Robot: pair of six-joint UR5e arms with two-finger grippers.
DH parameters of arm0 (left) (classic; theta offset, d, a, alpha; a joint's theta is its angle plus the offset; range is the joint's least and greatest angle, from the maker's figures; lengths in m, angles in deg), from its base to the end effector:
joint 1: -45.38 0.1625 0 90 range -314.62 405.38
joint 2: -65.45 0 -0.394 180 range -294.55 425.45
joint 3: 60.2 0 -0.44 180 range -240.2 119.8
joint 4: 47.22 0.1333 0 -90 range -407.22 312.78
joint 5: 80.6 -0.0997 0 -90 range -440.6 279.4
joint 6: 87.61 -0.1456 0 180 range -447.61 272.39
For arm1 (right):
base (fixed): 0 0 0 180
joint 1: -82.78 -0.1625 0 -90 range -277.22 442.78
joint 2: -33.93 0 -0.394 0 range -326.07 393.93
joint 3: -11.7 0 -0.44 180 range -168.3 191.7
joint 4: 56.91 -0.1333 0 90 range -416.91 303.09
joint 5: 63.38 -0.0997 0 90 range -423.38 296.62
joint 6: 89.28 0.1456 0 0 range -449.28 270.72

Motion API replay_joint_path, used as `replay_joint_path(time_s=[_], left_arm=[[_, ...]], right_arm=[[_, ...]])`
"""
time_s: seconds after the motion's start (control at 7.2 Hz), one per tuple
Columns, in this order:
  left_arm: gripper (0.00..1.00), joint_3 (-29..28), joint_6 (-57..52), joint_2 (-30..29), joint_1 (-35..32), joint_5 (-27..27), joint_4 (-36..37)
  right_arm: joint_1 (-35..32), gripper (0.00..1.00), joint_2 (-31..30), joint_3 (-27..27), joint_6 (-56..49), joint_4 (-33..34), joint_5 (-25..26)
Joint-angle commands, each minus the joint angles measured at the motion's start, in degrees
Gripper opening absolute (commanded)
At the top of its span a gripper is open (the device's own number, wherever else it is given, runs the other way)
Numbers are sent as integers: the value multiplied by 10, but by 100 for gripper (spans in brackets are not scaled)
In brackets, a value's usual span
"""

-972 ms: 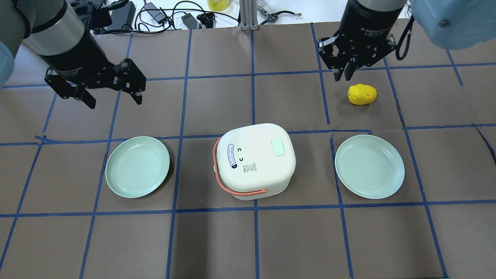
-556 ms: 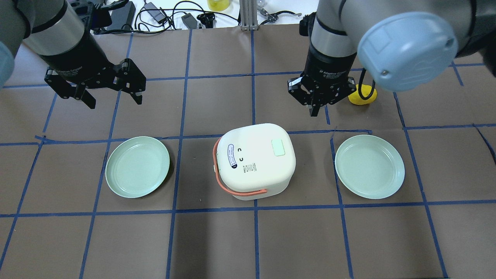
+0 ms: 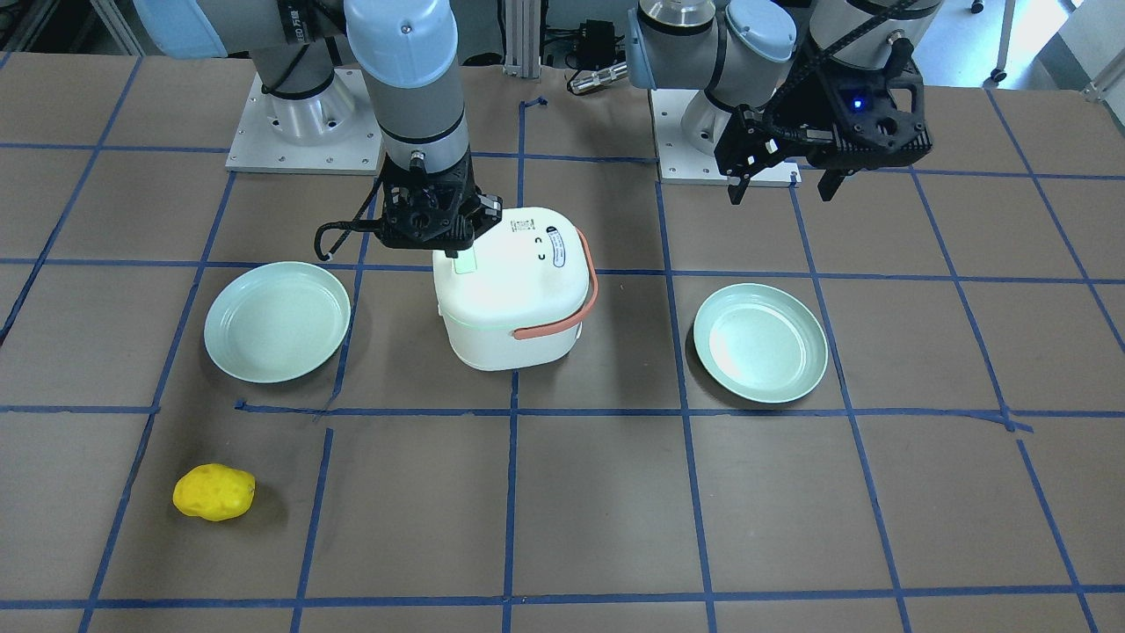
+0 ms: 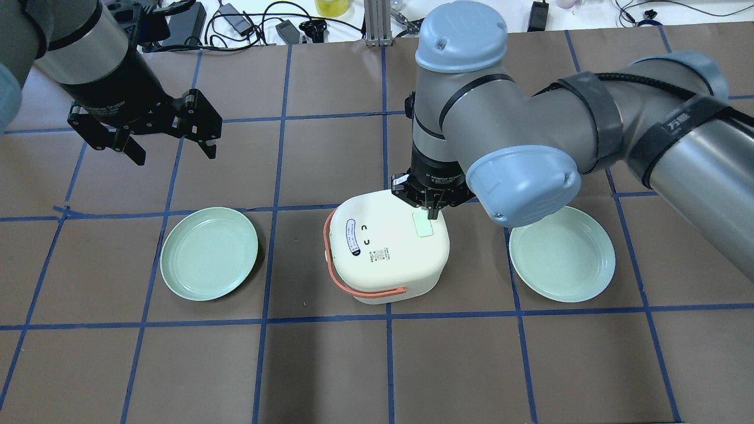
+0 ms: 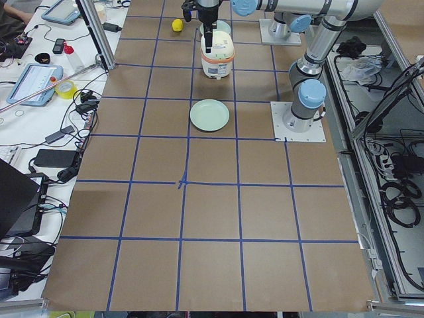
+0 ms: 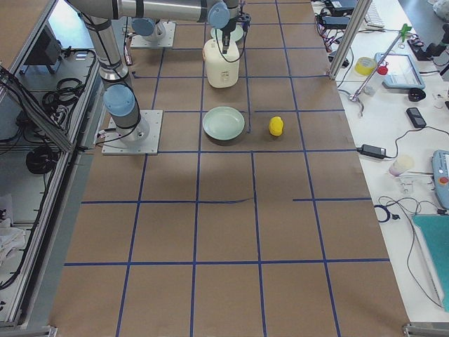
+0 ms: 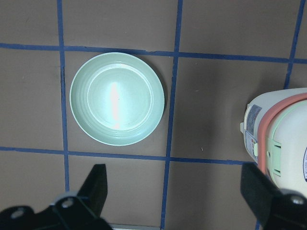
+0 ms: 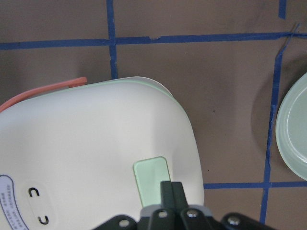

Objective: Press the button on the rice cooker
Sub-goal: 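Move the right gripper over the rice cooker's green lid button, then press down on the green lid button with the right gripper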

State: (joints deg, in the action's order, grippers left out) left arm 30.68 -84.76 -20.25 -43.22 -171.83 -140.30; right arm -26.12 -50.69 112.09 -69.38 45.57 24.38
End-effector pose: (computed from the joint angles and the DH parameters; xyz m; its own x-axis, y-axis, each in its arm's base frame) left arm -0.1177 -0.5133 0.4367 -0.9970 -0.0742 -0.0211 -0.0741 0.9972 -0.0070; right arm 0.3102 -0.4768 0.2842 -0.9997 0.0191 -0.0172 0.0180 0.9976 0.0672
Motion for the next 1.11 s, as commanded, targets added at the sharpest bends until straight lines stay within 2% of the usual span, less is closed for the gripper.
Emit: replay_joint_path(time_s=[0.0, 0.83, 0.97], left_arm=[[100, 0, 0, 0, 0, 0, 0], [100, 0, 0, 0, 0, 0, 0], [100, 0, 0, 0, 0, 0, 0]], right_arm=[[-3, 2, 2, 10, 1, 8, -1], [-5, 4, 13, 10, -1, 28, 0], [-5, 43, 10, 1, -1, 27, 1]])
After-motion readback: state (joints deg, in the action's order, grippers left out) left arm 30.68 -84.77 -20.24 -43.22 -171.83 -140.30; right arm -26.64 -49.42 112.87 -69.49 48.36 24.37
